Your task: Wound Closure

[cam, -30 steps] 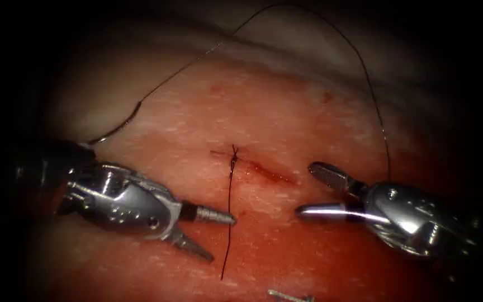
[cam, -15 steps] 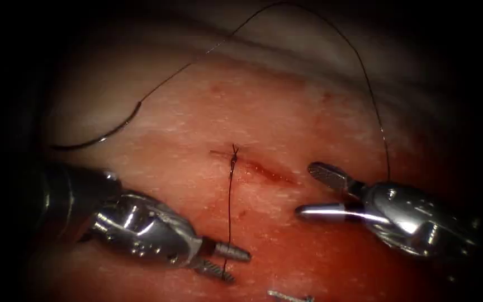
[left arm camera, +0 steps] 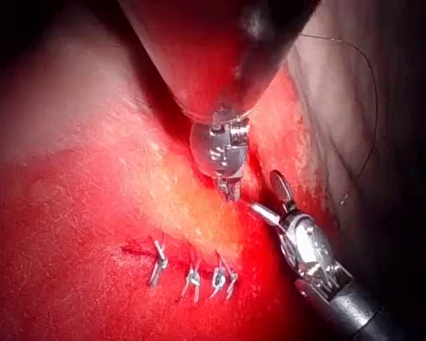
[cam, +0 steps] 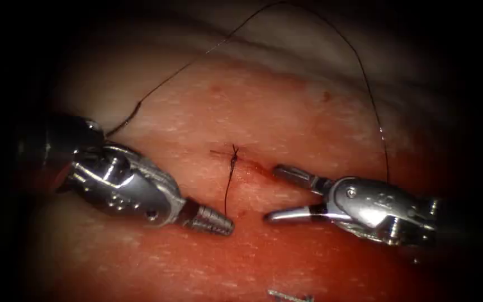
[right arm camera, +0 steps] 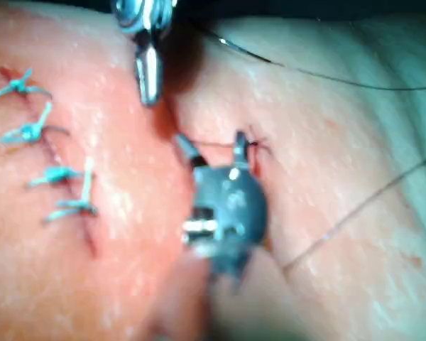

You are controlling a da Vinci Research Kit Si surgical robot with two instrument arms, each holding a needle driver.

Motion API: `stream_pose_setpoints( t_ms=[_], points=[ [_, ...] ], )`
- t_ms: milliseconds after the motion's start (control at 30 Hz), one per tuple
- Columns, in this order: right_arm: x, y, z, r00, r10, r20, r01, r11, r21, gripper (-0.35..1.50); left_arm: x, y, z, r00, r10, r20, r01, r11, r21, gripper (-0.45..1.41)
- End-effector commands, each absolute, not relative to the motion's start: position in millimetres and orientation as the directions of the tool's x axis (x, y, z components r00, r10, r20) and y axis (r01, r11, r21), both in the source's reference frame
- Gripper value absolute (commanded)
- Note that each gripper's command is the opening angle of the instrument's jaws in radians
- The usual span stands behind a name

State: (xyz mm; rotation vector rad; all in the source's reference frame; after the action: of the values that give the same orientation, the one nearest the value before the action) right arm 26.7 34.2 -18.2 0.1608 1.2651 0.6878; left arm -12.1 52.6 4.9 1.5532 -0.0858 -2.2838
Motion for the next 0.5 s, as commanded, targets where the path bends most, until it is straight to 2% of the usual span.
stream_pose_setpoints(
  t_ms=[33,500],
  points=[
    [28.6,34.2,-17.7,0.136,0.537,-0.832,-0.378,0.805,0.458,1.36,-12.3,52.3,5.3,-0.324,-0.332,-0.886,0.265,-0.931,0.252,-0.35],
    [35.0,34.4,-13.1,0.198,0.444,-0.874,-0.391,0.853,0.345,1.36,-10.3,54.4,3.4,-0.343,-0.297,-0.891,0.207,-0.949,0.237,-0.35]
  ],
)
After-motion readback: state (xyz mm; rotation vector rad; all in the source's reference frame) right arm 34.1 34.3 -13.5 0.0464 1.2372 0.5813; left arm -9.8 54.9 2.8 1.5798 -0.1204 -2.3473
